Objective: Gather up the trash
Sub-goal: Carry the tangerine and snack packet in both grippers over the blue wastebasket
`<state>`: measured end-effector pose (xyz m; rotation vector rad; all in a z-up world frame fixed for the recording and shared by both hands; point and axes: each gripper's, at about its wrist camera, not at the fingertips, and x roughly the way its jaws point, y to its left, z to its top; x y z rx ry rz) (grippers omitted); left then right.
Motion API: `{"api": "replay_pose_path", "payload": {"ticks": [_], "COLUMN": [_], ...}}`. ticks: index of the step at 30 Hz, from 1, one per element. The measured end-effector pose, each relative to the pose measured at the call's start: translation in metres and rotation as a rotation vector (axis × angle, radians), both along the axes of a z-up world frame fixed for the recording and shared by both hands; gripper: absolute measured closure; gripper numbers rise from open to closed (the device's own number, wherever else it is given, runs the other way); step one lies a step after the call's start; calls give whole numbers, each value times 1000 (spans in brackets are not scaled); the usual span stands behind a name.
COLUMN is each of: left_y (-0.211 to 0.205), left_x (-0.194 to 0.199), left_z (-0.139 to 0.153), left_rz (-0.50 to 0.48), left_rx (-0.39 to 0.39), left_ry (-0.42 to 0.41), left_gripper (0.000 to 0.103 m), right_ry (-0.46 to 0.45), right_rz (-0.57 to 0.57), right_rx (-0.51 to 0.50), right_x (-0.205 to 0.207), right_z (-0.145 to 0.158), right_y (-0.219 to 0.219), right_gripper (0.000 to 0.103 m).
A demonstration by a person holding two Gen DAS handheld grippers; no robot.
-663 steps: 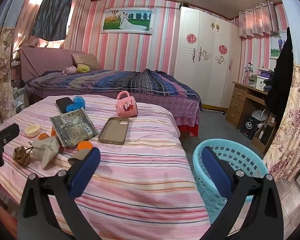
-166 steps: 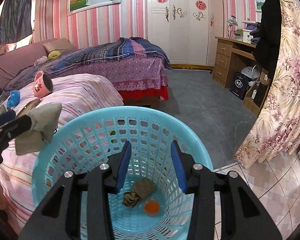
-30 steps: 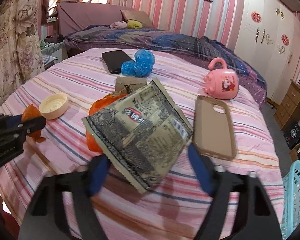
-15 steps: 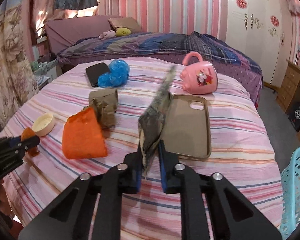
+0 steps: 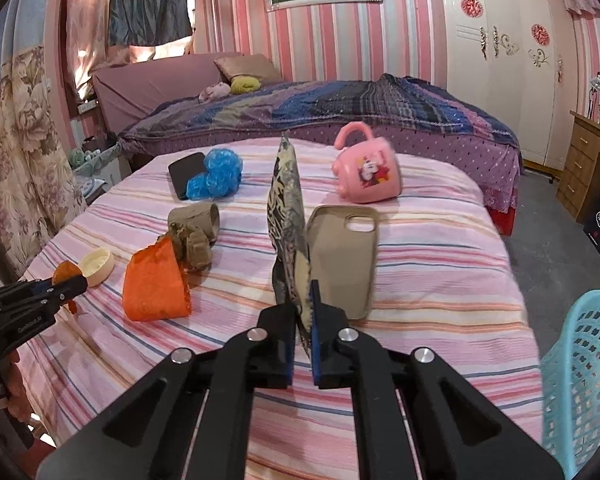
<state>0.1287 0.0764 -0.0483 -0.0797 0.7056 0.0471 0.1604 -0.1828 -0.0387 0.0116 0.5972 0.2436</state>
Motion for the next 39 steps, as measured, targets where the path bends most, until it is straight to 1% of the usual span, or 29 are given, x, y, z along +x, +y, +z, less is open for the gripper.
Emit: {"api": "replay_pose_path", "payload": {"ticks": [6,10,15,19,22,28,33,35,39], "left_y": [-21,-38,-66,-90,-104,-142,-170,-183,-211], "left_x": [-4,-5,-5,-1,0,-6,-10,-10,-12], "left_z": [12,17,20,17,17,17,16,15,18], "left_rz": [-43,-73,-105,-123,-140,-193,-236,-249,-280], "left_rx": [4,4,29,42,34,54,43,51,64], "left_ry": [-45,-65,-86,-82,-81,-100,-94,-87,-100], "left_gripper": [80,80,80,80,80,80,80,80,80], "right_ry": [-10,-22,-27,-35,-35,-26,-9,-6,-1], "right_rz": [-33,-79,-144,-188,-213,-277,-352,-389,-437], "right_rx": [-6,-3,13,10,-10,-46,-39,-35,-21], "right_x": [-10,-17,-24,-32,-37,-54,-71,-78,-85], "right_z": [4,8,11,13,13,10,1,-2,-7], "right_y": [-27,-55,-91,-122,-144,-189,-235,-256,-284], "right_gripper": [97,97,97,97,97,97,97,97,97]}}
